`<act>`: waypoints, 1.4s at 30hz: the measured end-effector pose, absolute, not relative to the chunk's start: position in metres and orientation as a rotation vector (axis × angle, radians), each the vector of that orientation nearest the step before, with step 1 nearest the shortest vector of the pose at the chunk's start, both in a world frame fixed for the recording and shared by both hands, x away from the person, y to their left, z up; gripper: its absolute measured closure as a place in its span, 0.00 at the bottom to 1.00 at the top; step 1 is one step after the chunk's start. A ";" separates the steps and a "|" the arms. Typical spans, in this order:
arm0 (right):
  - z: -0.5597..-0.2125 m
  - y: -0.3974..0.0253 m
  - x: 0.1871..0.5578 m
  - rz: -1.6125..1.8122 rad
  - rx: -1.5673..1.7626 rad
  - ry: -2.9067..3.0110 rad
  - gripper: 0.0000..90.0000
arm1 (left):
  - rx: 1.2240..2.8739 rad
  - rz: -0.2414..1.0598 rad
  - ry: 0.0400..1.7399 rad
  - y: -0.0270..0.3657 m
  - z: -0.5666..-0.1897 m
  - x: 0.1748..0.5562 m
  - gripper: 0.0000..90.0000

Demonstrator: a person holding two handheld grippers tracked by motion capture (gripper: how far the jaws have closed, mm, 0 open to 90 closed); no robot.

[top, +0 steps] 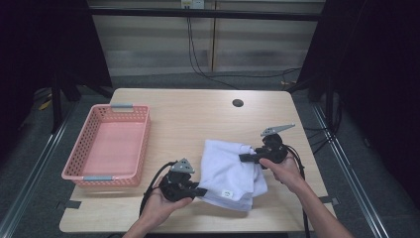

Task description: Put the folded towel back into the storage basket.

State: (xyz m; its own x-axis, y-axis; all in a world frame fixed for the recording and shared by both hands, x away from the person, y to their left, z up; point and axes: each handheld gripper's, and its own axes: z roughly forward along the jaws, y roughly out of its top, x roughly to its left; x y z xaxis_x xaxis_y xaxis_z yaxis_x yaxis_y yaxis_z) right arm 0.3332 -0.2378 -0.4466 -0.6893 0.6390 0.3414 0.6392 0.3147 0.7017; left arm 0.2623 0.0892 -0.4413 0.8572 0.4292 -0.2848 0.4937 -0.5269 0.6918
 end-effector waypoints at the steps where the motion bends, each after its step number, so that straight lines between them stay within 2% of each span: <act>1: -0.445 -0.238 0.334 -1.356 -1.239 -2.549 0.74 | 2.195 -0.093 0.660 0.090 -0.439 0.264 0.84; 11: -0.419 -0.227 0.351 -1.410 -1.206 -2.554 0.74 | 2.156 -0.051 0.667 0.106 -0.418 0.273 0.84; 28: -0.401 -0.192 0.380 -1.405 -1.131 -2.576 0.74 | 2.142 0.037 0.729 0.137 -0.402 0.283 0.84; 42: -0.385 -0.144 0.407 -1.416 -1.046 -2.585 0.74 | 2.110 0.087 0.795 0.181 -0.383 0.292 0.84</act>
State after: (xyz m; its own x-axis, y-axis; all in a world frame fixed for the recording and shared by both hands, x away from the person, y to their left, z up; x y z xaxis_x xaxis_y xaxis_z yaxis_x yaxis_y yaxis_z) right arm 0.4075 -0.1435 -0.3852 -0.7762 0.5466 0.3142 0.5590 0.3662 0.7439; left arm 0.2917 0.1815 -0.3834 0.7947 0.5682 -0.2136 0.5082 -0.4303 0.7461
